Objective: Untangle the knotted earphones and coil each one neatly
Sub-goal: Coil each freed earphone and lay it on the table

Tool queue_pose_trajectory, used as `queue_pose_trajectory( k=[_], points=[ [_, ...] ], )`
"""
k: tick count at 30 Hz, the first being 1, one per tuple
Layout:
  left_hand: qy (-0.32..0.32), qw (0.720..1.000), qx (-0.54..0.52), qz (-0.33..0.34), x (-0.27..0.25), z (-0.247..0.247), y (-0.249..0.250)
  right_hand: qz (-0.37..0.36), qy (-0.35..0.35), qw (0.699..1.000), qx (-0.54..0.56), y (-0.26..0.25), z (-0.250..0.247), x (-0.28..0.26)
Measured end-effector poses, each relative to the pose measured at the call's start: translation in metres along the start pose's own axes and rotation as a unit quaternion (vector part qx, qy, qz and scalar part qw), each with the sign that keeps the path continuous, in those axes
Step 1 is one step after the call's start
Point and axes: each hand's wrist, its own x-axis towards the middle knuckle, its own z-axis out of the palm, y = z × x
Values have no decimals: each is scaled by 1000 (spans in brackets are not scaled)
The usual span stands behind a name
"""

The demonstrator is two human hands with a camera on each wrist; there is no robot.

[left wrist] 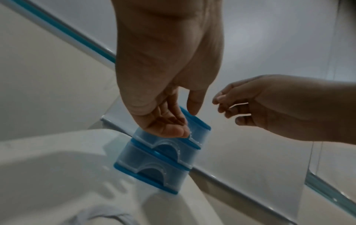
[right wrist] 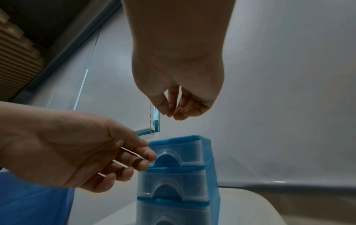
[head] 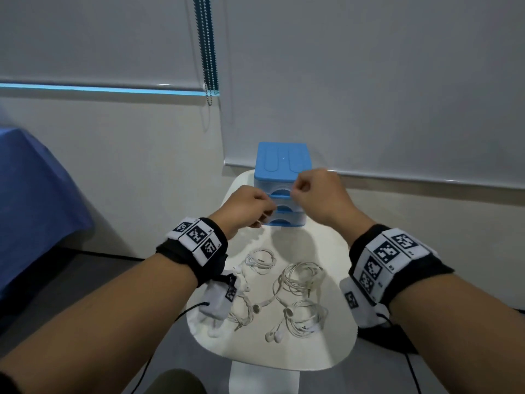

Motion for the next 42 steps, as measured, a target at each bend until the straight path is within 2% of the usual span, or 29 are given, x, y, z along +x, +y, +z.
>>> queue_pose_trajectory(
  k=[3, 6, 9, 13, 16, 22, 25, 27, 30, 32, 35, 36, 37, 39, 42],
  points=[
    [8, 993, -119, -26, 0, 10, 11, -43, 71, 997, 5, -8, -16, 13],
    [12, 975, -208, -72, 3, 22, 16, -53, 28, 995, -84, -5, -19, 24],
    [18, 930, -345, -121, 4, 35, 20, -45, -29, 989, -138, 2, -13, 27],
    [32, 859, -486, -160, 6, 50, 27, -47, -15, 988, -149, 4, -6, 24],
    [53, 840, -513, -170, 12, 63, 29, -54, -7, 985, -167, 2, -5, 24],
    [133, 845, -496, -149, 17, 78, 21, -38, 16, 988, -149, 3, -4, 29],
    [124, 859, -479, -133, 6, 75, 19, -21, 32, 989, -139, 2, -4, 28],
    [104, 883, -438, -132, -6, 64, 17, -16, 34, 990, -139, 2, -4, 28],
    [79, 943, -300, -121, -27, 38, 13, -14, 26, 991, -129, 2, -4, 29],
    [114, 972, -193, -73, -34, 20, 13, -8, 19, 992, -122, 1, -4, 29],
    [219, 975, -37, 33, -24, -6, 20, -6, 15, 993, -120, 1, -3, 28],
    [228, 972, 8, 51, -18, -12, 22, -7, 14, 993, -117, 1, -3, 27],
    [212, 974, 55, 51, -13, -16, 24, -8, 11, 993, -116, 1, -3, 26],
    [128, 984, 115, 34, -3, -19, 21, -5, 2, 993, -118, 1, -4, 24],
    [64, 990, 116, 57, -2, -18, 15, 3, -12, 992, -124, 1, -9, 22]
  ],
)
